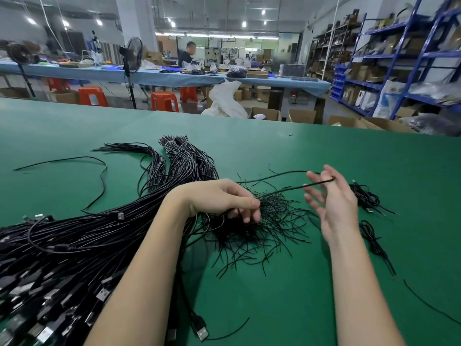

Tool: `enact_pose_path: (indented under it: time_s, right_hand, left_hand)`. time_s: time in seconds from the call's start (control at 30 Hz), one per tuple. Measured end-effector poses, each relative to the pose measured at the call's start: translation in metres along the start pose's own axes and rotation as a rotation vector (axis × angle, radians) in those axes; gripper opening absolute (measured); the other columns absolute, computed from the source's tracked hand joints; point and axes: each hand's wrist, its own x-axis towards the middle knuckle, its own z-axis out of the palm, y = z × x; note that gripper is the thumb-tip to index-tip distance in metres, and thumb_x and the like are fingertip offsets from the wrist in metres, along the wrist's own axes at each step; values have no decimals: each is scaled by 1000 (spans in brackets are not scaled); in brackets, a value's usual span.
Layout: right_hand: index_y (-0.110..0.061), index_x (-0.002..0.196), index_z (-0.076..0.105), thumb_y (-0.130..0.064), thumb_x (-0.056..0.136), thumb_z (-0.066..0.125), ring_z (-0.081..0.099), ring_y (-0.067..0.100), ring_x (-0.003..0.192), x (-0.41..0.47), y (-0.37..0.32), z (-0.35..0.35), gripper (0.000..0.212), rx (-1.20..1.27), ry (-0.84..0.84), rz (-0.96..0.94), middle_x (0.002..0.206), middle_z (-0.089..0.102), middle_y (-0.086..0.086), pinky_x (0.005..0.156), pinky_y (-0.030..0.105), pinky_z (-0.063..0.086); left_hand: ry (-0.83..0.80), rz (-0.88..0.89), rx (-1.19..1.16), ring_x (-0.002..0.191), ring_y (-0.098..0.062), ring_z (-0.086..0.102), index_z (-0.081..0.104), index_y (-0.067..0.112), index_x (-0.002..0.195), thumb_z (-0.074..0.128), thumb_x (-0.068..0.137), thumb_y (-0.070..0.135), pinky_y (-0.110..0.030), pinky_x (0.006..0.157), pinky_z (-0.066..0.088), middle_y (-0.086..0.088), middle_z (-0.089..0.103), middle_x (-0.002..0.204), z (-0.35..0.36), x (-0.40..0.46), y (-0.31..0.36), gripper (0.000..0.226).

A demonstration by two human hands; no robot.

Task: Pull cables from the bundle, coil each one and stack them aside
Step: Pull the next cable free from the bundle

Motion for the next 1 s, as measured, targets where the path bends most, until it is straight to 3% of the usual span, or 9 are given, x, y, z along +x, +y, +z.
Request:
enact_pose_path:
  time_s: [0.23, 0.33, 0.4, 0.43, 0.5, 0.6, 0.73, 0.83, 1.0]
  right_hand:
    - [-12, 151, 29, -28, 95, 68, 68, 11, 62, -25, 11, 16, 70, -250, -428, 295, 104, 78, 7, 49, 19, 48]
    - [-29, 160, -11, -29, 88, 75, 73, 17, 70, -32, 15, 31, 113, -131, -399, 233, 110, 77, 7, 51, 21, 53]
    - [-40, 158, -11, -36, 69, 84, 74, 18, 69, -33, 14, 36, 130, -15, -341, 150, 115, 76, 7, 51, 21, 53]
    - [-45, 158, -4, -40, 64, 83, 72, 16, 66, -33, 13, 34, 128, 49, -321, 104, 117, 75, 6, 49, 19, 52]
    - [-48, 154, 28, -39, 77, 75, 66, 8, 56, -31, 11, 25, 90, 199, -346, 35, 117, 75, 3, 46, 15, 48]
    - [-41, 112, 75, -39, 89, 65, 53, 2, 45, -31, 9, 15, 25, 270, -439, 51, 95, 77, -3, 39, 11, 38]
    - [-29, 107, 76, -43, 82, 76, 54, 8, 54, -32, 11, 22, 29, -190, -510, 13, 101, 77, -6, 40, 15, 34]
    - [-21, 109, 76, -28, 85, 79, 57, 10, 57, -35, 17, 29, 25, -471, -632, 2, 101, 78, -3, 43, 18, 39]
    - [-17, 91, 80, -13, 90, 74, 64, 11, 58, -34, 17, 29, 7, -301, -564, 50, 88, 78, 3, 45, 18, 46]
  left_hand:
    - [652, 59, -462, 47, -5, 44, 81, 31, 94, 61, 98, 44, -16, 42, 31, 5, 56, 78, 14, 30, 2, 24]
    - [782, 58, -578, 48, -6, 48, 81, 27, 95, 62, 98, 41, -17, 44, 35, 3, 58, 80, 21, 36, 3, 24]
    - [838, 65, -642, 50, -7, 49, 81, 25, 96, 62, 98, 39, -17, 46, 36, 3, 57, 81, 24, 40, 2, 24]
    - [862, 66, -667, 51, -8, 48, 81, 25, 96, 61, 99, 38, -18, 46, 36, 3, 56, 81, 26, 41, 2, 24]
    - [895, 60, -699, 57, -10, 46, 81, 25, 96, 61, 99, 36, -18, 45, 34, 6, 52, 75, 28, 43, 2, 23]
    - [895, 47, -704, 53, -8, 44, 81, 27, 96, 62, 98, 36, -17, 44, 36, 12, 49, 60, 30, 44, 2, 21]
    - [826, 69, -756, 48, -6, 46, 80, 21, 98, 62, 99, 32, -17, 43, 38, 3, 47, 70, 30, 45, 3, 22]
    - [777, 86, -836, 47, -6, 45, 79, 18, 99, 61, 99, 32, -16, 44, 38, 1, 44, 73, 29, 45, 3, 23]
    - [623, 55, -707, 65, -10, 58, 72, 16, 109, 55, 101, 43, -22, 59, 49, 2, 59, 84, 30, 43, 4, 33]
